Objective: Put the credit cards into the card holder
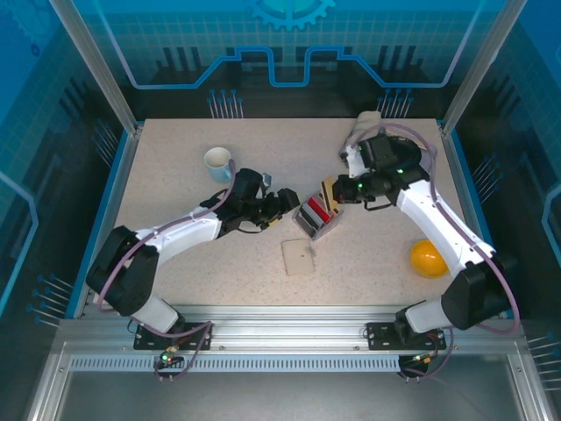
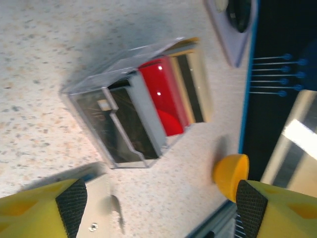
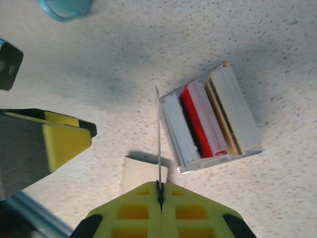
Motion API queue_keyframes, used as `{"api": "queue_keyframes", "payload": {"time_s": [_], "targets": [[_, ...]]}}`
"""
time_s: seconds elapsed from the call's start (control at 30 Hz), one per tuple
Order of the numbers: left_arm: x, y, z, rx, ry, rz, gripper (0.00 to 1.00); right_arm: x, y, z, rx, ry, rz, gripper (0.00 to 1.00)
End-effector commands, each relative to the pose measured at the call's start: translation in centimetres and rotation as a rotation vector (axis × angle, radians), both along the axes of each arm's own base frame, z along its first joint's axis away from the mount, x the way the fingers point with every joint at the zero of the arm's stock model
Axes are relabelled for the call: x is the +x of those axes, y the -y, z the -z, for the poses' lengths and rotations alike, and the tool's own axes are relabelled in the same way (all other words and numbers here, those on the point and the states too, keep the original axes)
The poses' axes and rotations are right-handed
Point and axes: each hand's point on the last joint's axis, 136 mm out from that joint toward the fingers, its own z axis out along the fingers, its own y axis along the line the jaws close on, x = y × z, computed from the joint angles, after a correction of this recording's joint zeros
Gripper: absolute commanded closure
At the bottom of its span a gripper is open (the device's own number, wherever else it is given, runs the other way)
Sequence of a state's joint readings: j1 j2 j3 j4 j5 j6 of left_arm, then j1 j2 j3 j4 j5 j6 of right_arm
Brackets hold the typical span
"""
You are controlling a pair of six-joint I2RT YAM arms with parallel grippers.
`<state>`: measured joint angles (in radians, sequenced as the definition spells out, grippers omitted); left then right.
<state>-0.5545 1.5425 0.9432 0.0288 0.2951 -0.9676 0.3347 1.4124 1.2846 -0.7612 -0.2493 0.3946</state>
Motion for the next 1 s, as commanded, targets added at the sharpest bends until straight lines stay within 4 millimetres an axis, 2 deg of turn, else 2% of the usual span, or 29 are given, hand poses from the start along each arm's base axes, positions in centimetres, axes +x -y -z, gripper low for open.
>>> {"api": "queue_keyframes", "payload": {"time_s": [0.0, 0.2, 0.33, 0.4, 0.63, 0.73, 0.83, 0.97], "targets": [[0.0, 1.4, -4.1, -0.129, 0.092, 0.055, 0.17, -0.8, -1.9, -1.9, 0.267, -0.07, 0.016, 0.97], [0.6, 3.6, -7.0, -0.271, 0.106, 0.111, 0.18, -1.1, -3.0, -2.5, 0.425, -0.141, 0.036, 0.97], [1.0, 4.1, -7.7, -0.305, 0.109, 0.12, 0.21, -1.0, -3.2, -2.3, 0.453, -0.165, 0.058, 0.96], [1.1, 4.3, -7.8, -0.309, 0.105, 0.125, 0.27, -1.0, -3.1, -2.1, 0.452, -0.178, 0.072, 0.96], [1.6, 4.9, -7.4, -0.31, 0.094, 0.14, 0.55, -1.1, -3.5, -1.7, 0.491, -0.21, 0.081, 0.93], [1.8, 5.1, -7.8, -0.317, 0.109, 0.148, 0.64, -1.3, -3.5, -1.2, 0.483, -0.224, 0.076, 0.93], [2.1, 5.2, -7.9, -0.309, 0.115, 0.148, 0.68, -1.6, -3.6, -1.0, 0.484, -0.237, 0.066, 0.92], [2.4, 5.4, -7.9, -0.306, 0.114, 0.153, 0.69, -2.0, -3.7, -1.0, 0.49, -0.244, 0.049, 0.89]]}}
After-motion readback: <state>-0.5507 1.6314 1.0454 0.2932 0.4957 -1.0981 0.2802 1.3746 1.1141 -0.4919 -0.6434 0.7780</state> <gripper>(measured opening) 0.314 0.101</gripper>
